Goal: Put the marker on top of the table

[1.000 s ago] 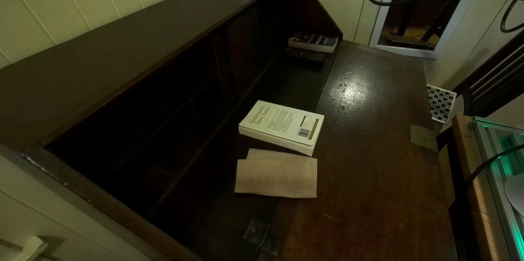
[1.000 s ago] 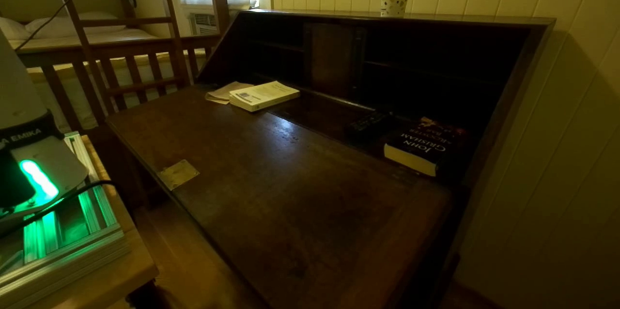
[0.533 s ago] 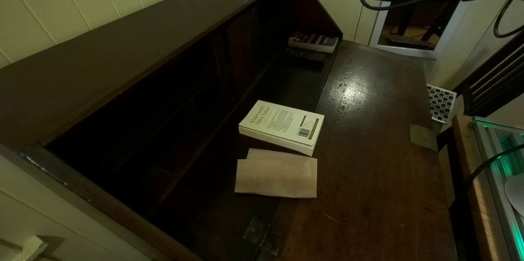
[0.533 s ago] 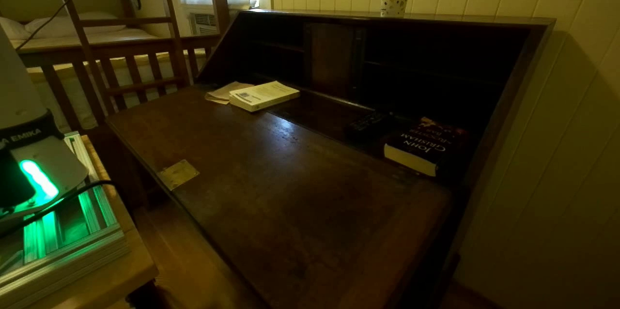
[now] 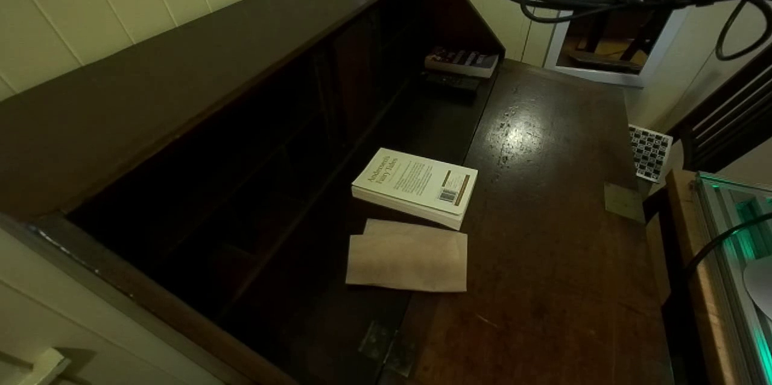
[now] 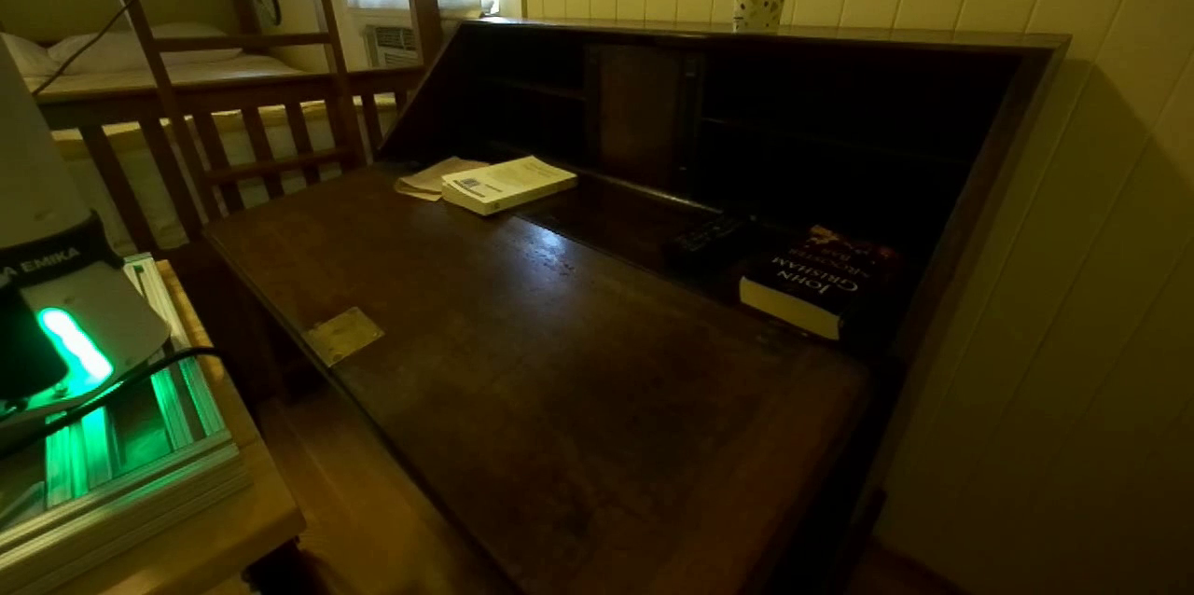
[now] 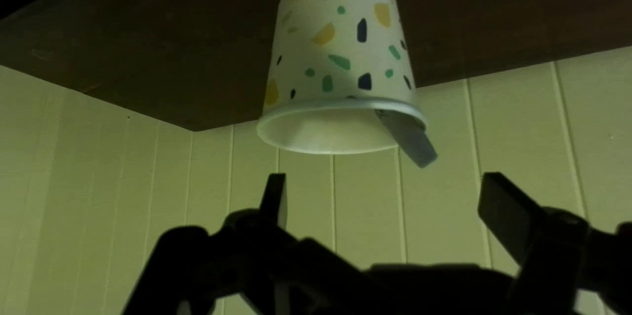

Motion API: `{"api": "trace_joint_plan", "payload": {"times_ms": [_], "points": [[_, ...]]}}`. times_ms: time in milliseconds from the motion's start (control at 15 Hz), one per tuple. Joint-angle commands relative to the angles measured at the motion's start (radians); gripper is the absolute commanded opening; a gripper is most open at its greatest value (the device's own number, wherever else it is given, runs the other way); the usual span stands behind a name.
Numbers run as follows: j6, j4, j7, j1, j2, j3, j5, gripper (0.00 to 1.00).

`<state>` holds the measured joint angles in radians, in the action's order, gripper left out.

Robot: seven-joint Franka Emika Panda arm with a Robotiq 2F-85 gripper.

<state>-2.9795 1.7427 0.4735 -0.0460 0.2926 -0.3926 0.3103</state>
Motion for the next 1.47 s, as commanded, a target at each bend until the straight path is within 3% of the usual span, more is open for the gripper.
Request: {"api": "trace_joint_plan", "payload": {"times_ms": [0, 933, 1133, 1400], "points": [[-0.034, -0.046, 0.086, -0.047, 0.052, -0.061, 0.044, 1.00], [-0.091, -0.083, 0.190, -0.210, 0.151, -0.250, 0.023, 1.00], [-0.097, -0.083, 0.194, -0.232, 0.161, -0.275, 0.018, 0.84], [-0.103, -0.081, 0.199, -0.256, 0.169, -0.305, 0.014, 0.83]]}}
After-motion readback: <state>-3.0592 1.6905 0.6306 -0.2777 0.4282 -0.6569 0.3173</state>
